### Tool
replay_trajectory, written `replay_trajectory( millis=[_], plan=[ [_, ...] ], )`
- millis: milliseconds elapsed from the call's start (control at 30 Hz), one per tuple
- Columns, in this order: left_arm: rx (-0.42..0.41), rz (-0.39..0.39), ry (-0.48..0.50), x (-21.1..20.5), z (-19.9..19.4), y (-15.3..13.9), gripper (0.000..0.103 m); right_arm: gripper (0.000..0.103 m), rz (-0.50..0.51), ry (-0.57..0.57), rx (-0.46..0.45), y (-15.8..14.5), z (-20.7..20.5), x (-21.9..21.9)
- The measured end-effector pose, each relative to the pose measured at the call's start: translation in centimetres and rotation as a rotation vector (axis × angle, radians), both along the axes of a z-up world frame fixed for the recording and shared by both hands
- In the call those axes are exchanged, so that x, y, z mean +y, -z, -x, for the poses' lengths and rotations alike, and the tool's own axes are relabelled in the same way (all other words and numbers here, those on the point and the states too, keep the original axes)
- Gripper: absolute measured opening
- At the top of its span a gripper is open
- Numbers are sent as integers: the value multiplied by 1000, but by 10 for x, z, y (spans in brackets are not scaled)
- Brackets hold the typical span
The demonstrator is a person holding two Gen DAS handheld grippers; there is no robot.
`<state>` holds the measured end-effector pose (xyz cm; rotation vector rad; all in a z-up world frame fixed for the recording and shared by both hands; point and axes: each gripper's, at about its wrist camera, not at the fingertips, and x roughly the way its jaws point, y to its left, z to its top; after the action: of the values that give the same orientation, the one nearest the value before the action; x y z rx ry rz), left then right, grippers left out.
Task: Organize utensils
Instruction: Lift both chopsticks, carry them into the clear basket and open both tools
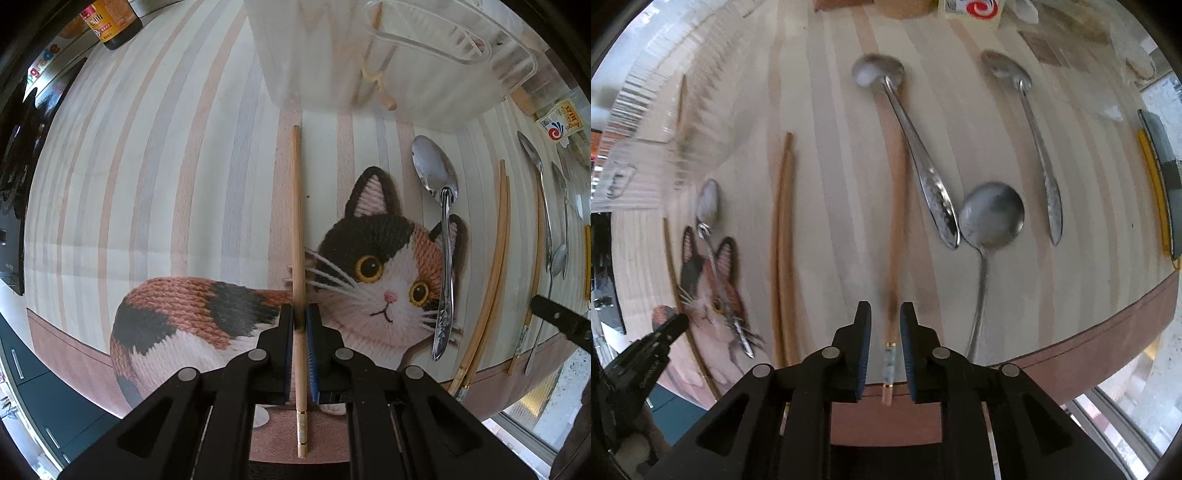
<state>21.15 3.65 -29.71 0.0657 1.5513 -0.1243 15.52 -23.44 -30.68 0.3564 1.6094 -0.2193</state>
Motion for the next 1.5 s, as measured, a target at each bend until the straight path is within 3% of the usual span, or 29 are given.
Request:
replay_trajectory(
  millis=[133,200,500,733,1067,1300,1500],
  plan=[
    [1,-1,1,0,0,1,5,16,41,-36,4,6,-3,9],
    [1,-1,1,1,0,1,5,8,79,-83,-3,6,-5,19],
    [2,-2,1,1,0,2,5,7,87,-290,25,10,14,83],
    [3,-8,12,-2,-1,5,5,8,66,-197,9,10,5,77],
    [-32,-61,51,-21,4,9,4,7,105,-190,-25,7,2,89],
    [-106,-92,28,-3,15,-20,4,7,43,-162,-78,-19,5,69],
    [-202,-109,-30,22,20,-69,4,7,13,-149,-169,-62,-8,52]
  ],
)
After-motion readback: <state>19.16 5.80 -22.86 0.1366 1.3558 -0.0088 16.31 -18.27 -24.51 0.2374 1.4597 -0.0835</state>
